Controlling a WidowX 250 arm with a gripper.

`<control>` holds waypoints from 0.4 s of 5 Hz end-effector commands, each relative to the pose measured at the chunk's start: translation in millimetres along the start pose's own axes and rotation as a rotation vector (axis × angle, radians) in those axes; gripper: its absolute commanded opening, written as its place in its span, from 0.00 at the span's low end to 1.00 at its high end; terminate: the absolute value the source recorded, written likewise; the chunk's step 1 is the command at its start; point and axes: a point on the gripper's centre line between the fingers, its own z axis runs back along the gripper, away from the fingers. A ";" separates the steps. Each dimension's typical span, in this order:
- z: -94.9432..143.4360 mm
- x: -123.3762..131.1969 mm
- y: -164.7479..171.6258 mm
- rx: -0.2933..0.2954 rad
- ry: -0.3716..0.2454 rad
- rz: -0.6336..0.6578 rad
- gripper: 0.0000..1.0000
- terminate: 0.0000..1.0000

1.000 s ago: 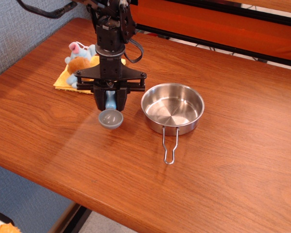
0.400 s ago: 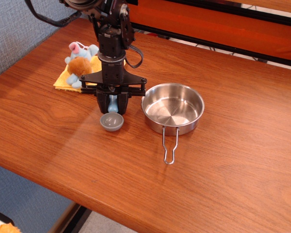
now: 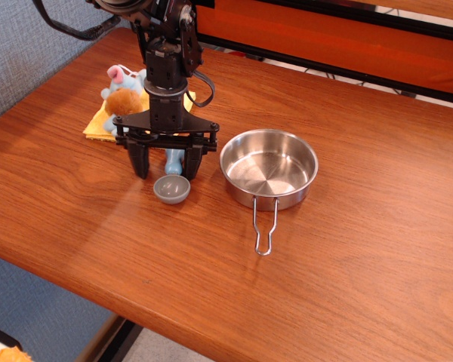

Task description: Replace the spoon from the right to the left of the vessel

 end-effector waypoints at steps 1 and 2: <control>55.5 -8.3 -3.2 -0.007 -0.119 0.018 1.00 0.00; 77.1 -16.5 -11.5 0.012 -0.158 0.022 1.00 0.00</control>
